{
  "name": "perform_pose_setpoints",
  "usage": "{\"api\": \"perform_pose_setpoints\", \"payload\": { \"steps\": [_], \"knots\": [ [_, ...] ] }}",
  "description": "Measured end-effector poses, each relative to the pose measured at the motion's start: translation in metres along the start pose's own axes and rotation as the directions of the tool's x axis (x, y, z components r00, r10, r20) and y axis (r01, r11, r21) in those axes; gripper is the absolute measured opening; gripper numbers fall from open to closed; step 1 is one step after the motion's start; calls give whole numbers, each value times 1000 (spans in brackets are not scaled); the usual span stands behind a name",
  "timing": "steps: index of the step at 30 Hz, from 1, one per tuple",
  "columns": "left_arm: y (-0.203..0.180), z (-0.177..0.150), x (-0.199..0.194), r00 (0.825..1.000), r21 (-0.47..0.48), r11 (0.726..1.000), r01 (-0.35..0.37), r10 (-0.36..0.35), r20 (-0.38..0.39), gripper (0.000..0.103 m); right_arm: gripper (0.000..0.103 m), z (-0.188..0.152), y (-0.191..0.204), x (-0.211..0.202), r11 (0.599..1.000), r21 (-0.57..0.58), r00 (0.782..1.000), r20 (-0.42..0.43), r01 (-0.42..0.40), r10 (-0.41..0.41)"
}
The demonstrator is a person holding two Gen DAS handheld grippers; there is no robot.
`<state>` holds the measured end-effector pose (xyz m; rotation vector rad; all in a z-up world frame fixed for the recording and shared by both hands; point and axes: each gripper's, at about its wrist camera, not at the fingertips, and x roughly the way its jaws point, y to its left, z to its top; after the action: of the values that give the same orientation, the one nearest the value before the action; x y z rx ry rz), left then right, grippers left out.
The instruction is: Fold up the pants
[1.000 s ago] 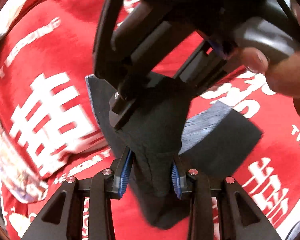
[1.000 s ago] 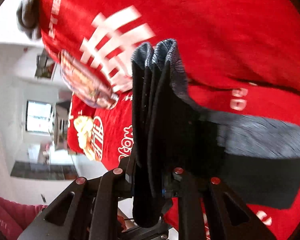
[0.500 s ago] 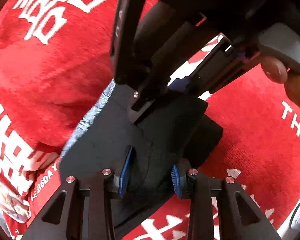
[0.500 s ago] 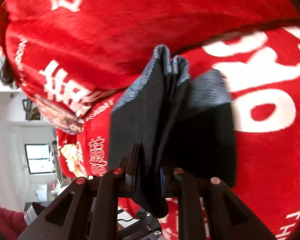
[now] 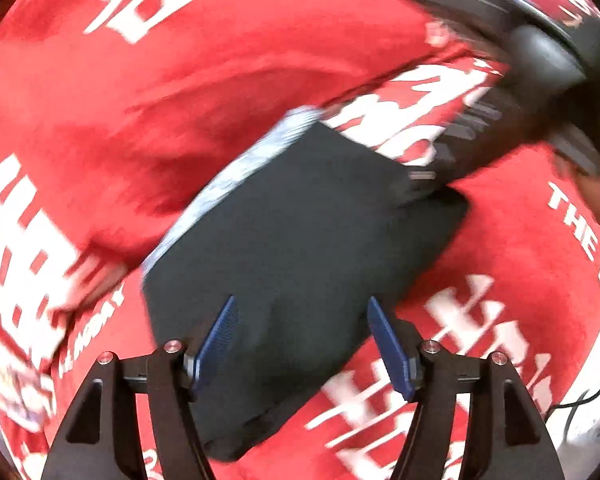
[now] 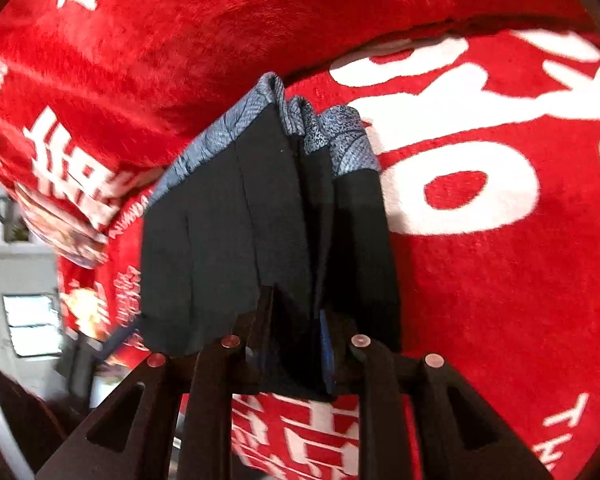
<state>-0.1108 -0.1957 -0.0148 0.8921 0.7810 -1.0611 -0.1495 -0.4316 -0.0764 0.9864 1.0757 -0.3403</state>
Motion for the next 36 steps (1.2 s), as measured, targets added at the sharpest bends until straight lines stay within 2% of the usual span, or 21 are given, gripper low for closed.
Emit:
{"api": "perform_pose_setpoints", "payload": {
  "steps": [4, 8, 10, 11, 12, 13, 16, 18, 21, 25, 29, 32, 34, 35, 36],
  "knots": [
    [62, -11, 18, 994, -166, 985, -47, 29, -104, 69, 23, -7, 9, 0, 996, -22, 996, 20, 88, -88],
    [105, -29, 32, 983, -328, 944, -39, -23, -181, 69, 28, -14, 14, -3, 985, 1, 985, 29, 173, -173],
    [114, -35, 37, 977, -365, 930, -41, -39, -211, 69, 29, -18, 20, -3, 974, -12, 974, 19, 228, -228],
    [116, -39, 42, 974, -371, 928, -44, -43, -223, 72, 29, -21, 24, -5, 965, -25, 965, 14, 262, -262],
    [119, -40, 45, 971, -377, 925, -49, -44, -236, 84, 29, -22, 27, -7, 957, -33, 958, 16, 287, -287],
    [120, -42, 46, 970, -386, 921, -52, -45, -238, 87, 29, -24, 31, -10, 948, -43, 949, 23, 316, -315],
    [123, -46, 47, 968, -419, 908, -29, -79, -237, 87, 29, -27, 44, -20, 921, -62, 923, 56, 384, -381],
    [125, -46, 50, 965, -432, 902, -27, -90, -248, 87, 32, -30, 45, -30, 919, -56, 920, 81, 389, -385],
    [124, -48, 51, 959, -435, 899, -38, -90, -270, 87, 32, -31, 50, -35, 929, -42, 927, 99, 368, -363],
    [124, -49, 50, 957, -432, 901, -43, -88, -278, 87, 32, -30, 66, -33, 929, -76, 927, 127, 363, -352],
    [126, -49, 52, 953, -436, 899, -40, -97, -287, 87, 32, -26, 73, -9, 939, -109, 945, 66, 327, -322],
    [125, -50, 54, 949, -443, 896, -37, -107, -296, 87, 33, -29, 62, 9, 937, -96, 942, 5, 335, -336],
    [125, -50, 55, 948, -444, 895, -35, -111, -298, 88, 34, -30, 58, 7, 946, -79, 949, 10, 314, -315],
    [125, -50, 55, 947, -445, 895, -36, -112, -301, 93, 36, -31, 57, 5, 947, -78, 950, 10, 312, -313],
    [126, -51, 56, 945, -445, 895, -43, -108, -309, 103, 42, -31, 56, 4, 945, -80, 948, 7, 317, -318]
  ]
}}
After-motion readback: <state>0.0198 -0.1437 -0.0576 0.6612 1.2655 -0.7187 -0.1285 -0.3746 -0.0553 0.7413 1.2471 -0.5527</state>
